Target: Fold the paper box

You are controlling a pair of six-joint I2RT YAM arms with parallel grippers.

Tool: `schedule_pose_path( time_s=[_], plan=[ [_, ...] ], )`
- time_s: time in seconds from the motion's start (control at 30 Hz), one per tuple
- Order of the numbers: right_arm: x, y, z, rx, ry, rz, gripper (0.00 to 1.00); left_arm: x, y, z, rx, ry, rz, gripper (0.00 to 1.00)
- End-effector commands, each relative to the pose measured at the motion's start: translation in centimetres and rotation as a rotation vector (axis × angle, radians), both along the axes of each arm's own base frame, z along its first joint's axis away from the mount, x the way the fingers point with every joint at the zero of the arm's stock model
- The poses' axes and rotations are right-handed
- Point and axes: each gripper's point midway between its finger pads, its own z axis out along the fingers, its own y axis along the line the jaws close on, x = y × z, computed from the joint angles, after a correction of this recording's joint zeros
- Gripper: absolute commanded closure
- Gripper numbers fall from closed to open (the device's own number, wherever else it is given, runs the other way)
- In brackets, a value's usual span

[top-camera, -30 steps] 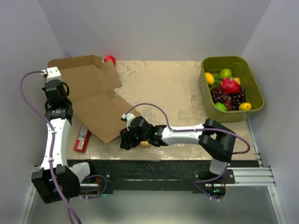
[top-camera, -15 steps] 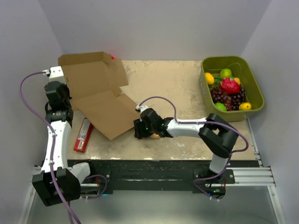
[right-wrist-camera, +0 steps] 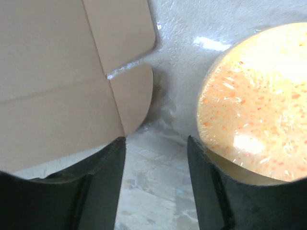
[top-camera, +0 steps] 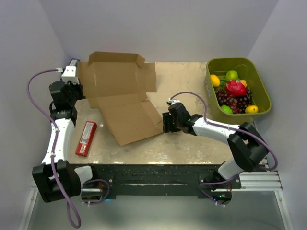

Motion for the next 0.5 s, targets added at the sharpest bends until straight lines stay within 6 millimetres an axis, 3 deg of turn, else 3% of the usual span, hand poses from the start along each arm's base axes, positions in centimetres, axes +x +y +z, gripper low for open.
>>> schedule_pose_path(
  time_s=[0.0,0.1,0.33,0.37,0.47],
  plan=[
    [-0.1,-0.3,3.9,0.015,-0.087,0.075,0.37,1.6,-1.8,0.5,-0.03,-0.039,-0.113,1.0],
    [-0.4,0.4,6.9,0.063,-0.128,0.139,0.27,1.7,-1.9,0.4,-0.025,-0.032,-0.123,1.0],
    [0.6,2.4,17.8,0.188,-0.328,0.232,0.17,0.7,-7.2,0.5,-0.052,-0.057,-0.411,1.0],
    [0.9,3.2,20.2,0.237,-0.362,0.242,0.17,0.5,-7.9,0.3,-0.045,-0.055,-0.438,1.0],
    [1.6,5.4,24.4,0.345,-0.461,0.306,0.16,-0.2,-9.9,0.0,-0.008,-0.056,-0.512,1.0]
  ],
)
